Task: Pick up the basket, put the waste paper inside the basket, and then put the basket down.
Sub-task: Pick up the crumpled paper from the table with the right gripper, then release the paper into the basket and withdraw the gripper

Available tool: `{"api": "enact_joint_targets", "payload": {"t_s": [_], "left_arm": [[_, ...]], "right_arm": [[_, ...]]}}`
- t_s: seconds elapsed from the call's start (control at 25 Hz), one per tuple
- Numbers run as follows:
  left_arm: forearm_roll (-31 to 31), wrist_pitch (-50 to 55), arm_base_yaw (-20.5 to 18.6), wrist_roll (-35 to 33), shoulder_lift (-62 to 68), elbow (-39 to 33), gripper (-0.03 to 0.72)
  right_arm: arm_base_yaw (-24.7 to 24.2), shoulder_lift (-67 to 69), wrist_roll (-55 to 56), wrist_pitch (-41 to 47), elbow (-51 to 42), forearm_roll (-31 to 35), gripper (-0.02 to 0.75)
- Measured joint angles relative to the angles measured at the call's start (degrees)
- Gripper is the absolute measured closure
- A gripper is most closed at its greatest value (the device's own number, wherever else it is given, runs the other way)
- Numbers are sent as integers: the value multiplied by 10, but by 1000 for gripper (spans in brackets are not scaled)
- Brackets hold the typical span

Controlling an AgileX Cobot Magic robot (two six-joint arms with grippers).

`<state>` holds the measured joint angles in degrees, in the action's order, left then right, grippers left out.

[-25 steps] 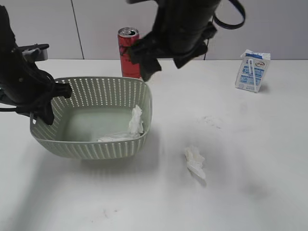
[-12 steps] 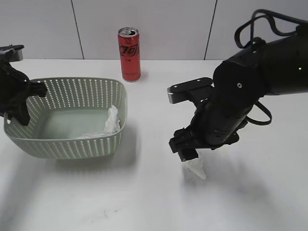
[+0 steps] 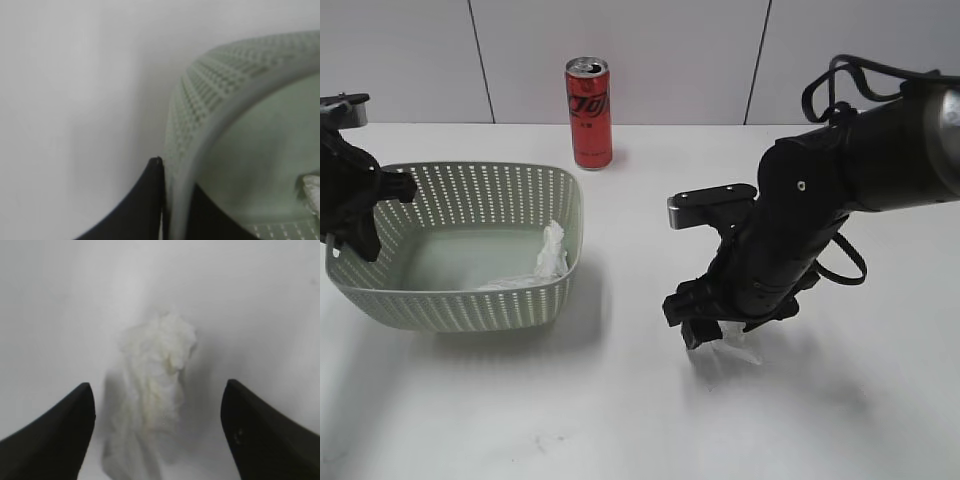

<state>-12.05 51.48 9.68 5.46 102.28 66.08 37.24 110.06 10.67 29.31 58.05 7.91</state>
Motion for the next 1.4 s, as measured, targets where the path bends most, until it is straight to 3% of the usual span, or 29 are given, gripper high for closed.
{"api": "enact_joint_targets", "payload": {"t_s": [0.24,0.4,0.44,0.72,0.96,1.08,1.12,1.28,1.32,1.4], "left_arm": [[0,5,0,0,0,0,689],[0,6,0,0,0,0,689],[0,6,0,0,0,0,689],[-15,-6,12,0,0,0,689],[-30,-27,66,0,0,0,689],[-48,-33,74,0,0,0,689],[-50,-34,74,0,0,0,689],[-50,-38,74,0,0,0,689],[-50,-39,74,0,0,0,689],[-56,-43,75,0,0,0,689]], "right_arm": [[0,22,0,-1,2,-2,349],[0,10,0,7,4,-2,641],[0,-4,0,10,6,-2,673],[38,-117,-67,31,124,0,704],[86,-46,-93,42,282,11,706],[88,9,-103,99,328,36,634],[87,25,-111,120,340,45,579],[87,43,-132,157,360,62,197],[84,42,-132,164,363,64,138],[76,38,-129,182,366,64,105]]}}
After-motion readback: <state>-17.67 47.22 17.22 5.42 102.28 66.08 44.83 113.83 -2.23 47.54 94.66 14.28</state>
